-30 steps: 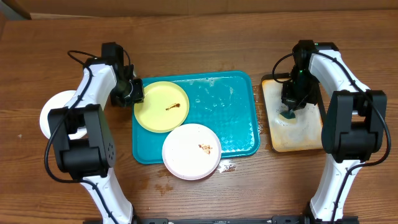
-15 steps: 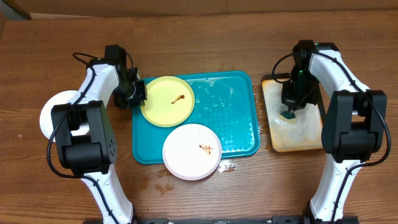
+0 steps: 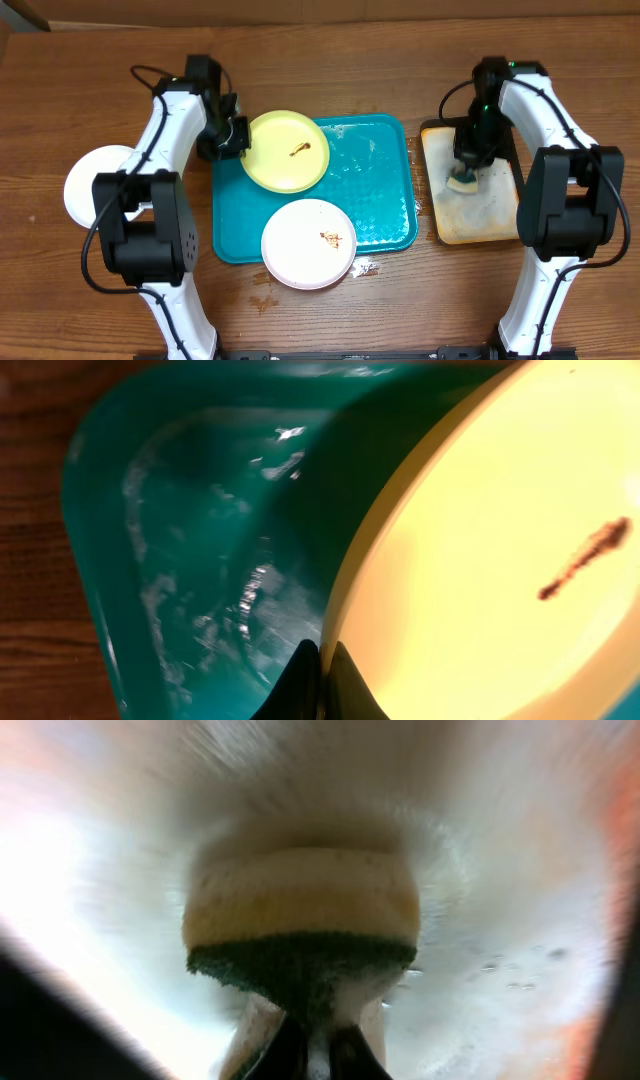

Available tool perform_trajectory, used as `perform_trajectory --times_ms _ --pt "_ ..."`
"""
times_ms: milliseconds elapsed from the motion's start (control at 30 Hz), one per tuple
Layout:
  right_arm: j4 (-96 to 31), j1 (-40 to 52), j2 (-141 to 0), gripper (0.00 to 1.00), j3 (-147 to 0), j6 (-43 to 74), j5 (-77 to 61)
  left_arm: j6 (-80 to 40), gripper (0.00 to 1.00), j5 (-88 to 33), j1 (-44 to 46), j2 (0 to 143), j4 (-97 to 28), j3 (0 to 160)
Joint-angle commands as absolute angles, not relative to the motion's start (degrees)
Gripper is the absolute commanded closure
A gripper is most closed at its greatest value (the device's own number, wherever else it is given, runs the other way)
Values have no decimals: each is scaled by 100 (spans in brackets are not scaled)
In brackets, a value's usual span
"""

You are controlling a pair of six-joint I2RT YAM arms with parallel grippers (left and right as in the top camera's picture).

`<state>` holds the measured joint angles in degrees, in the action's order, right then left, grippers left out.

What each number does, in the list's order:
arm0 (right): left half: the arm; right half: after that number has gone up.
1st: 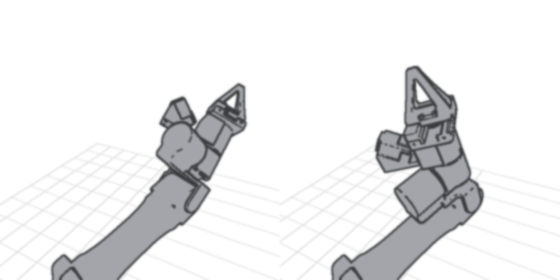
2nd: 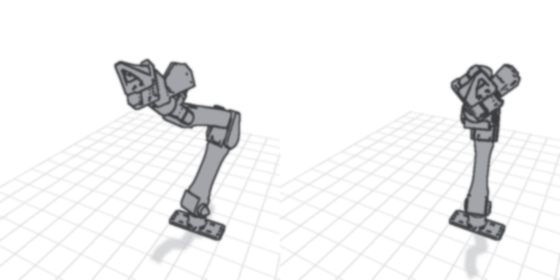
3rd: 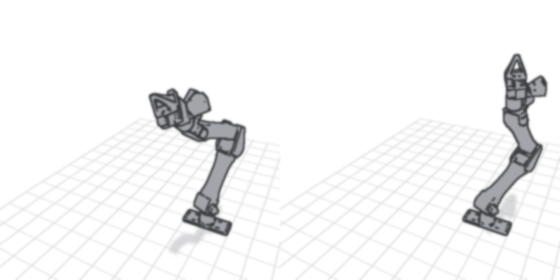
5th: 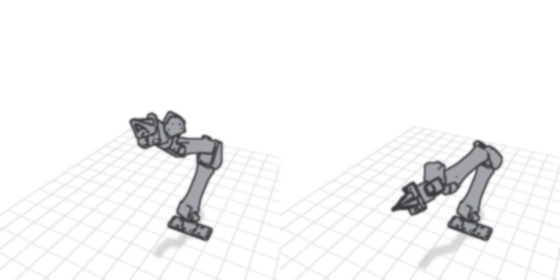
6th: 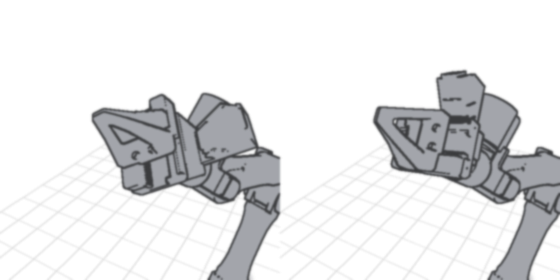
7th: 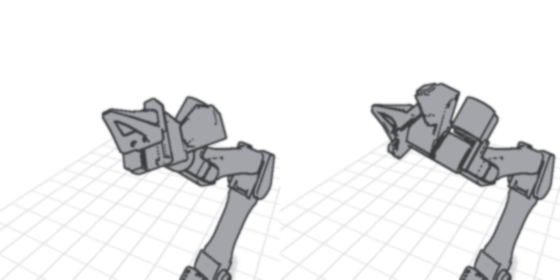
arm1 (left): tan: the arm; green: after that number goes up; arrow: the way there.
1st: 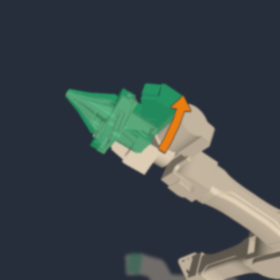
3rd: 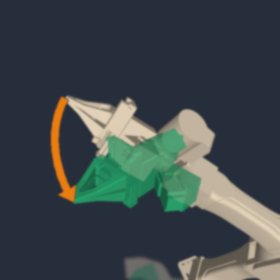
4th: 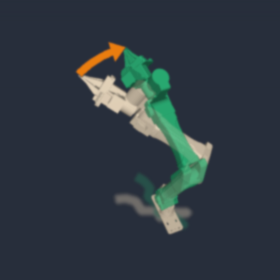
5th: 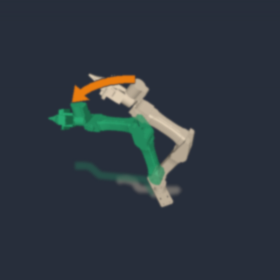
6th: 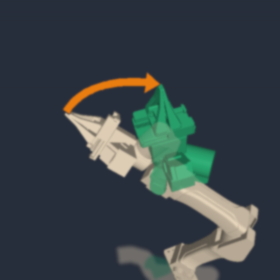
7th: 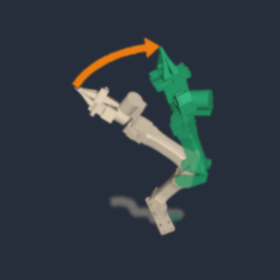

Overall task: Clean dirty plates on tray and stack at the side
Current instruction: 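Lift the sponge from the soapy tray and move it over the yellow plate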

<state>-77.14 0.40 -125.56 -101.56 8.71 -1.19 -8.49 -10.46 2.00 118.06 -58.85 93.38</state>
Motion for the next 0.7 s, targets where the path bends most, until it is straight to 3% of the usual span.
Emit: perform_trajectory --times_ms 0,300,667 --pt "-7876 32 -12440 96 -10903 701 -582 -1103 96 -1026 436 11380 -6018 9642" --pt "-8766 38 -12438 96 -12444 104 -2075 -1291 96 -504 690 11354 -6420 9719" --pt "-8954 528 -12438 96 -12538 -351 -2928 -1288 96 -10 554 11520 -6552 9651"
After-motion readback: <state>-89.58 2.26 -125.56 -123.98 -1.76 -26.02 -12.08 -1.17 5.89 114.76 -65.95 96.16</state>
